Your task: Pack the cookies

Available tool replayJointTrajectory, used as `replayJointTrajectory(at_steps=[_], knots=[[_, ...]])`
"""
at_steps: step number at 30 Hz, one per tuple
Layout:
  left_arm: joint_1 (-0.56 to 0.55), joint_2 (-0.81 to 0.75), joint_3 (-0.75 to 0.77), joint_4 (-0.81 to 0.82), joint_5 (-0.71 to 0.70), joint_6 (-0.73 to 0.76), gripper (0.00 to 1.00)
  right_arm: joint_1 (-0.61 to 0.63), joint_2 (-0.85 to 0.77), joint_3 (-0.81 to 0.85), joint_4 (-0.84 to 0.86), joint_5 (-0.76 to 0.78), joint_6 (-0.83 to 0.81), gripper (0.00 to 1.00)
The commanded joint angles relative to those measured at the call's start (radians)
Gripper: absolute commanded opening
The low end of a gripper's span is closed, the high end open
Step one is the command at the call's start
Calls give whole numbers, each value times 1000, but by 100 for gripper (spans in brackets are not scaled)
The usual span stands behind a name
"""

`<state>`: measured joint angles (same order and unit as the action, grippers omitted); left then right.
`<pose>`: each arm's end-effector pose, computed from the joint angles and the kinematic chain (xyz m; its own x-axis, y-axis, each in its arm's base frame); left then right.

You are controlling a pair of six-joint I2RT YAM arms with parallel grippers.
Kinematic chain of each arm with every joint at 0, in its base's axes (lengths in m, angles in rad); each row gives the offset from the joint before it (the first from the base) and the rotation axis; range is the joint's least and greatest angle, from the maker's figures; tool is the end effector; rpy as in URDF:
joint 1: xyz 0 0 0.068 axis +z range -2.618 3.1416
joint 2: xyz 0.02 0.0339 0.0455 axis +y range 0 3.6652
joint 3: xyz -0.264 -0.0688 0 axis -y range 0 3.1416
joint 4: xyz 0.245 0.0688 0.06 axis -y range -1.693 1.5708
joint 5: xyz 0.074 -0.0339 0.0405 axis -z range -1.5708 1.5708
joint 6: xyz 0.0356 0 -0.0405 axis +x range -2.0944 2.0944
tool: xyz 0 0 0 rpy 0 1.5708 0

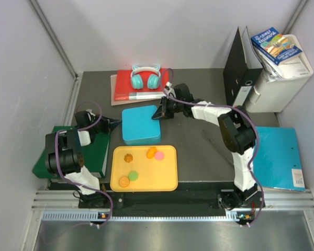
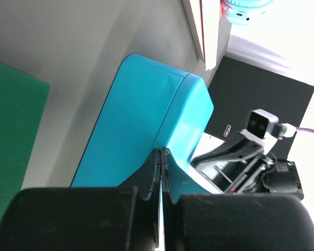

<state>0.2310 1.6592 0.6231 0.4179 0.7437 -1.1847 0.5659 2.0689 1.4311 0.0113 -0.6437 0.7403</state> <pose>0.2989 0.0456 0.1382 -0.5539 -0.8307 0.0566 -0.3839 0.1944 -0.9027 0.3783 0.2656 0.1877 -0.9315 0.0475 -0.3607 -0.2858 0.5181 0.8062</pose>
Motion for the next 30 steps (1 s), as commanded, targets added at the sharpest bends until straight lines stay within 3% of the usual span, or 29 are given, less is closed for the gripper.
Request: replayJointTrajectory(at_steps=[1, 8, 14, 16, 21, 24, 30], knots=[[-7, -18, 33, 38, 20, -3, 0, 2, 46, 46, -74, 21, -29, 11], [-5, -26, 41, 19, 13, -1, 0, -11, 74, 35, -105, 38, -25, 11], [13, -99, 79, -143, -79, 65, 0, -27, 80, 12, -99, 36, -13, 11], [14, -133, 105, -197, -116, 80, 3, -31, 80, 6, -100, 38, -15, 11], [7, -180, 122, -197, -115, 74, 22, -34, 85, 5, -94, 39, -12, 11], [-30, -205, 130, -148, -90, 60, 26, -34, 86, 2, -88, 38, -9, 11], [-188, -196, 199, -179, -98, 109, 24, -32, 68, -5, -66, 35, 4, 12]])
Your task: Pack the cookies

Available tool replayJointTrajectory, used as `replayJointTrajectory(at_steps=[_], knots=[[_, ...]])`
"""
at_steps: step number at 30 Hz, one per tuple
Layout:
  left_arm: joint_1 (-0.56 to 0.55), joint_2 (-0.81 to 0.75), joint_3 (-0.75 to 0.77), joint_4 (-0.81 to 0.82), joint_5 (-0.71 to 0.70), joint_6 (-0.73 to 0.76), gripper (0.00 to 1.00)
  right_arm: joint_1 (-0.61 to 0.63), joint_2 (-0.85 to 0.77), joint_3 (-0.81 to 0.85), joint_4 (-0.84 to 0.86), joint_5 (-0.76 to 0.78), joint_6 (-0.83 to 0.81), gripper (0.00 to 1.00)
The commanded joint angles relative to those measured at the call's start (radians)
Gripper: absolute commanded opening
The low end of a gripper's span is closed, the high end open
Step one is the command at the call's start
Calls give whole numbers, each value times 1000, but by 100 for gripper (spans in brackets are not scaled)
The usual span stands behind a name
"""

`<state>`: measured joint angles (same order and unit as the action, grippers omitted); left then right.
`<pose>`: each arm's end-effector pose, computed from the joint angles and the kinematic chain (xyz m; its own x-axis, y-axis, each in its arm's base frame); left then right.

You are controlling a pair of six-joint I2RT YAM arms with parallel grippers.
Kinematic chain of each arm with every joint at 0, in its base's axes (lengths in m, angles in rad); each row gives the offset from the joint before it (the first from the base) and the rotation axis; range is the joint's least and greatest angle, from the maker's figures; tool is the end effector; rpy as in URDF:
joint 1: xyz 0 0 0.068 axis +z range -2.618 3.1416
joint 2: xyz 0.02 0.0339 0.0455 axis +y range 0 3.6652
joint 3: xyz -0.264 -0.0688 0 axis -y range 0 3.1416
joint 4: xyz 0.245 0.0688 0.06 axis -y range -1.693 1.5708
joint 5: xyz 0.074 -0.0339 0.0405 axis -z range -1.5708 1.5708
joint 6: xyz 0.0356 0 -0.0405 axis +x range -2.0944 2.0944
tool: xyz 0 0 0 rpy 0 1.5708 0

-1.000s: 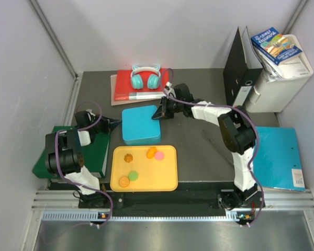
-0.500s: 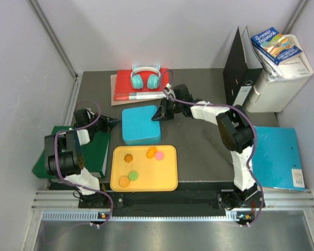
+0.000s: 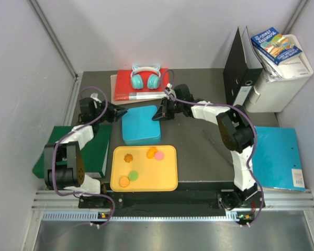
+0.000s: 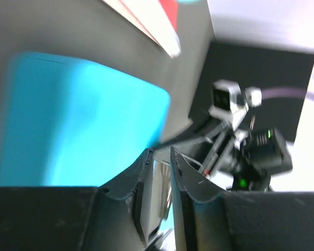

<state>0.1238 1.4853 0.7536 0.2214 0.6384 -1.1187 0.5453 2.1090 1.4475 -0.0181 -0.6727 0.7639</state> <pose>0.3096 0.0171 0.2074 -0.5867 -0.8009 -0.1194 -0.2539 0.3219 -0.9121 0.3858 0.2600 0.1730 -0.9553 0.0533 -0.2908 -0.2205 0.5269 0.8209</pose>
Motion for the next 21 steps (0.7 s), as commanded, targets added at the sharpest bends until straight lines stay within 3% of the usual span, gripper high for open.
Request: replayJointTrajectory(at_steps=[1, 7, 21], knots=[[-107, -19, 67, 15, 1, 52, 22, -11, 22, -21, -37, 67, -21, 12], [-121, 33, 4, 41, -9, 56, 13, -10, -12, -21, -40, 67, -29, 13], [-150, 84, -39, 49, -16, 89, 11, 36, -133, 60, -32, 68, -29, 17]])
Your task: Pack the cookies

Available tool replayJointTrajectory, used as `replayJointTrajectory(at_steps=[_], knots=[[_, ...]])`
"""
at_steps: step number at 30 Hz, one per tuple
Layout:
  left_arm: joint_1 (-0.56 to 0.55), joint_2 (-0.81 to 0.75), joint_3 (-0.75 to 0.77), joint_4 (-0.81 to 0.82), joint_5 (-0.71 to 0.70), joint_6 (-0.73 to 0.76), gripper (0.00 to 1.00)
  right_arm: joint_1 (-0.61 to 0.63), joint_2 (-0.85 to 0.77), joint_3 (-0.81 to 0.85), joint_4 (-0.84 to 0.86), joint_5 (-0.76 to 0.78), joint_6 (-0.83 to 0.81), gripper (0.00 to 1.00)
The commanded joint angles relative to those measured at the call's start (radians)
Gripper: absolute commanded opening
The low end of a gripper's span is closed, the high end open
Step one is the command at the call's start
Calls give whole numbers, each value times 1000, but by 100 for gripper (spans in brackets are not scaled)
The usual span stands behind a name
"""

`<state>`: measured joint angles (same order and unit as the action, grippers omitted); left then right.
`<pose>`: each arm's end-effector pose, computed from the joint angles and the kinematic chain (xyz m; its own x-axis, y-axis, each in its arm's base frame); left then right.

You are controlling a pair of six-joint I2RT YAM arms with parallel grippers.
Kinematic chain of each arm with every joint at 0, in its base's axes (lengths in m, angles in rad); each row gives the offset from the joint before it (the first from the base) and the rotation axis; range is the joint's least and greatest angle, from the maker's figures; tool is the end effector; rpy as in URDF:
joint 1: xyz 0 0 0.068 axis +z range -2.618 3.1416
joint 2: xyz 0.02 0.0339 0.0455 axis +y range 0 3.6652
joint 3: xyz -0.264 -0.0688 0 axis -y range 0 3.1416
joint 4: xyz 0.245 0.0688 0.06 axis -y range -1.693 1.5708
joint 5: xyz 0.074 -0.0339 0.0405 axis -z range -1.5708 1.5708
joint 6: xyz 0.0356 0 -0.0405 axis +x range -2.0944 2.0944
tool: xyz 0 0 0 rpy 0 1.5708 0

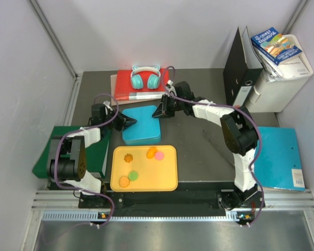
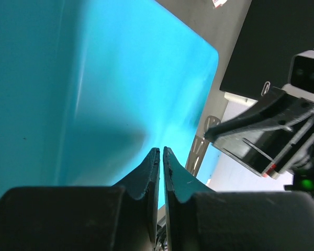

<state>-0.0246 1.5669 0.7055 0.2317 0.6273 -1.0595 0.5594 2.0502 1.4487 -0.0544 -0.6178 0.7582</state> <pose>0.3066 -0.0284 0.1701 -0.7190 -0.6886 -0.0940 -0.2716 0.4030 -0.8740 0.3784 0.2613 0.1957 -0.9403 0.0726 -0.3325 -0.2412 0.5473 0.8014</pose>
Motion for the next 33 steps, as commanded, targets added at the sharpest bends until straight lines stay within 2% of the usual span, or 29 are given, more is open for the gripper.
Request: replayJointTrajectory(at_steps=[1, 8, 12, 15, 26, 29, 33], knots=[[-1, 5, 11, 38, -2, 30, 11, 22, -73, 59, 5, 12, -25, 17], [-3, 15, -4, 41, -1, 32, 11, 19, 4, 12, 2, 21, -23, 17], [-3, 13, -5, 37, 0, 36, 11, -10, 99, -31, 24, -34, 49, 16], [-3, 10, 0, 24, -3, 47, 11, -13, 97, -48, 25, -20, 40, 16], [0, -2, 44, 20, -1, 35, 11, 0, -142, -85, 117, 29, -25, 22], [6, -42, 78, 17, -9, 23, 16, 13, -208, -93, 119, 56, -46, 27], [8, -116, 165, -78, -54, 78, 27, 39, -338, -83, 45, 160, -127, 38]])
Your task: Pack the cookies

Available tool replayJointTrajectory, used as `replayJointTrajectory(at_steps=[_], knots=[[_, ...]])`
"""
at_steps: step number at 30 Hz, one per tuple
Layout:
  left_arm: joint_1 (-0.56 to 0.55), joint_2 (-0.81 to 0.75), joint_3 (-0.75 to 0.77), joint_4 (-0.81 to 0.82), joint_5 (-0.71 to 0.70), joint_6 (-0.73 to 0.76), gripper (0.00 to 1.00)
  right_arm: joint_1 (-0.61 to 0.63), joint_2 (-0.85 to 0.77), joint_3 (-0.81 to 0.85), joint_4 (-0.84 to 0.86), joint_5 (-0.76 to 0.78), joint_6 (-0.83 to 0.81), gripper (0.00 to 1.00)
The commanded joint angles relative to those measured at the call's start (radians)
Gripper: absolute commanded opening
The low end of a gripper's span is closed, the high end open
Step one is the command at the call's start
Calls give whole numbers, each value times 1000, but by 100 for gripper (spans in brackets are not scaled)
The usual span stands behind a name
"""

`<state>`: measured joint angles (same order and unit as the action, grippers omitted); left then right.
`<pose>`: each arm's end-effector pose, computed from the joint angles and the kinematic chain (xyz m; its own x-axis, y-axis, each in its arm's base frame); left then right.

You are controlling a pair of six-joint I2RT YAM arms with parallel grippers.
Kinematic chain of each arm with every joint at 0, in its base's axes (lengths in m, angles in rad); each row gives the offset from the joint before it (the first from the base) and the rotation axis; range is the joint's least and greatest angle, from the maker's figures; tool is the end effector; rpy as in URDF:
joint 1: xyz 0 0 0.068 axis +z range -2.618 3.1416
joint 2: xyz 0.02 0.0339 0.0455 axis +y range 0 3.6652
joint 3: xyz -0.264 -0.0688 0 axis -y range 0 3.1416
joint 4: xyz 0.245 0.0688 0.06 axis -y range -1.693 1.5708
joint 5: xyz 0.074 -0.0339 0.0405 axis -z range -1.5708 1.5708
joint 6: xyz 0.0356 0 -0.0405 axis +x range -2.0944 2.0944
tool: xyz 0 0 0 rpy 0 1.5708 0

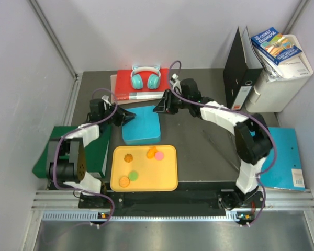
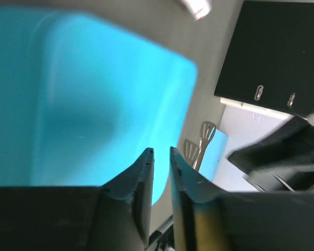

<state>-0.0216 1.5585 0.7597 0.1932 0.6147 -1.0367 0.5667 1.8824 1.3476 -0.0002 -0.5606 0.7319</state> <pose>0.3149 -0.0273 0.1851 -0.7129 -0.6879 -0.1360 -0.2396 0.4211 -0.8748 0.3542 0.2478 0.2384 -0.8817 0.1098 -0.4588 -0.3379 0.5318 0.7766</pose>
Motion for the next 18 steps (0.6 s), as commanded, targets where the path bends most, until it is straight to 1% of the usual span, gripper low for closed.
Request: replayJointTrajectory(at_steps=[1, 2, 3, 4, 5, 6, 7, 8, 9, 11, 12, 14, 15, 16, 18], knots=[[3, -139, 125, -61, -53, 73, 31, 47, -189, 15, -32, 126, -118, 41], [3, -153, 138, -84, -88, 111, 34, 59, -210, 13, -44, 152, -135, 46], [3, -185, 160, -139, -108, 133, 36, 68, -245, 13, -87, 212, -181, 50], [-4, -198, 170, -162, -127, 157, 40, 97, -267, 12, -107, 247, -204, 53], [-12, -210, 181, -190, -183, 217, 41, 114, -285, 7, -130, 286, -233, 59], [-23, -230, 205, -299, -222, 252, 44, 133, -328, -13, -154, 365, -282, 61], [-52, -241, 217, -351, -278, 289, 46, 174, -350, -30, -161, 408, -310, 64], [-72, -251, 225, -392, -333, 359, 47, 194, -370, -51, -164, 451, -331, 67], [-92, -274, 233, -423, -436, 388, 47, 218, -396, -97, -164, 529, -371, 68], [-145, -304, 221, -468, -501, 456, 47, 281, -466, -152, -155, 609, -405, 69], [-162, -340, 202, -472, -562, 477, 47, 300, -491, -218, -146, 681, -425, 69], [-213, -382, 182, -492, -605, 519, 47, 358, -574, -295, -95, 743, -440, 69], [-224, -418, 162, -498, -671, 530, 47, 372, -601, -365, -77, 795, -448, 69], [-235, -435, 155, -520, -688, 543, 47, 387, -653, -393, -67, 813, -448, 69], [-236, -483, 139, -543, -714, 552, 49, 416, -701, -454, -57, 863, -447, 70]])
